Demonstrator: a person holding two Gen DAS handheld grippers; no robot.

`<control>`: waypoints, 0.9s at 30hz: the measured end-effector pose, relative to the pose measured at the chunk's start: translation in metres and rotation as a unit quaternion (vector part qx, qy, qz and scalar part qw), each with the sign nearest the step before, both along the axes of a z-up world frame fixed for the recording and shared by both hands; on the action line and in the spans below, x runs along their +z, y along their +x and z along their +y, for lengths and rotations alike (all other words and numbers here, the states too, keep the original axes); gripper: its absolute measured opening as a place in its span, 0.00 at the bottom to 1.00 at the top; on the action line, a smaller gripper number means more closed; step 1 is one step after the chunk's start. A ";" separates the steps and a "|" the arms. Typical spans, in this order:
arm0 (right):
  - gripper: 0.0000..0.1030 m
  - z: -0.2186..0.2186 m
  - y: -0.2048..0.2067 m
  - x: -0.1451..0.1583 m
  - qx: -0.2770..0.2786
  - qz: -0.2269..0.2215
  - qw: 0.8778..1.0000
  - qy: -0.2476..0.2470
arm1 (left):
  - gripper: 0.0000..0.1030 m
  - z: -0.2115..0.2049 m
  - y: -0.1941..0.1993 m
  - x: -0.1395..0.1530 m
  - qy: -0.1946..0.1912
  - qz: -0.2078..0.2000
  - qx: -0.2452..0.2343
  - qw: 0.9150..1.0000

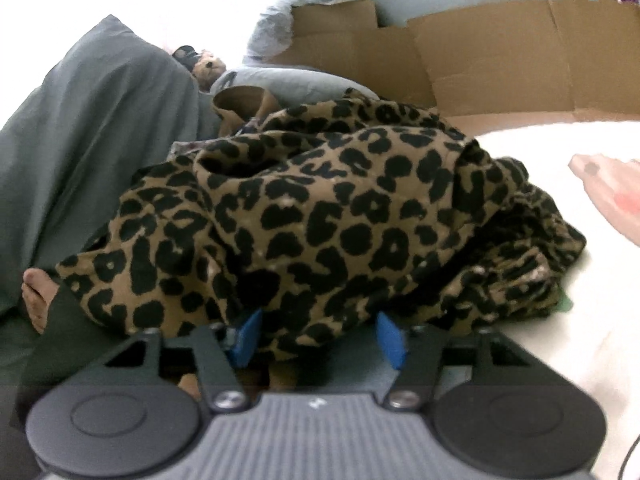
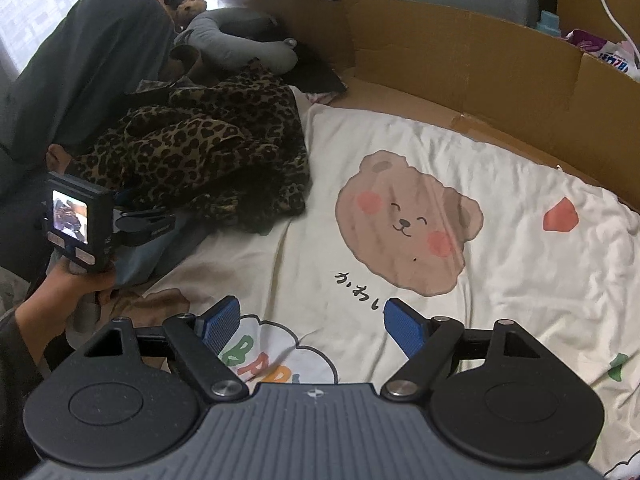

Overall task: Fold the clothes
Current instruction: 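Move the left tool to the leopard-print garment and close on it, then lift the leopard garment with the left tool while the right tool grasps it too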

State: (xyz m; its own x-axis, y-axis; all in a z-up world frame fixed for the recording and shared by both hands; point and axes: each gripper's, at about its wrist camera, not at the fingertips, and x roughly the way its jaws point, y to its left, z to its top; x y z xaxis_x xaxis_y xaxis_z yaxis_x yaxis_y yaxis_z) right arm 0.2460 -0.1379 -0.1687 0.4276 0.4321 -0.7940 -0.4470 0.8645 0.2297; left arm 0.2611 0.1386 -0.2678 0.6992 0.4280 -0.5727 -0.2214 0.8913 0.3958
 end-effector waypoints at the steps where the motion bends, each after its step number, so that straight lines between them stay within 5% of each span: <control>1: 0.81 0.001 0.002 0.000 0.002 0.001 1.000 0.004 | 0.35 0.003 -0.001 0.004 -0.018 -0.003 0.005 1.000; 3: 0.74 0.004 0.006 -0.001 0.003 0.001 1.000 0.012 | 0.15 0.008 -0.004 0.012 -0.046 -0.013 0.017 0.999; 5: 0.69 0.007 0.012 -0.002 -0.009 0.009 1.000 0.023 | 0.06 0.010 -0.010 0.021 -0.061 -0.028 0.023 0.997; 15: 0.68 0.015 0.030 -0.009 -0.057 0.061 0.992 0.095 | 0.04 -0.007 -0.035 0.065 -0.135 -0.045 -0.006 0.990; 27: 0.68 0.001 0.037 -0.005 -0.099 0.096 0.972 0.193 | 0.02 -0.057 -0.056 0.096 -0.180 -0.036 -0.046 0.982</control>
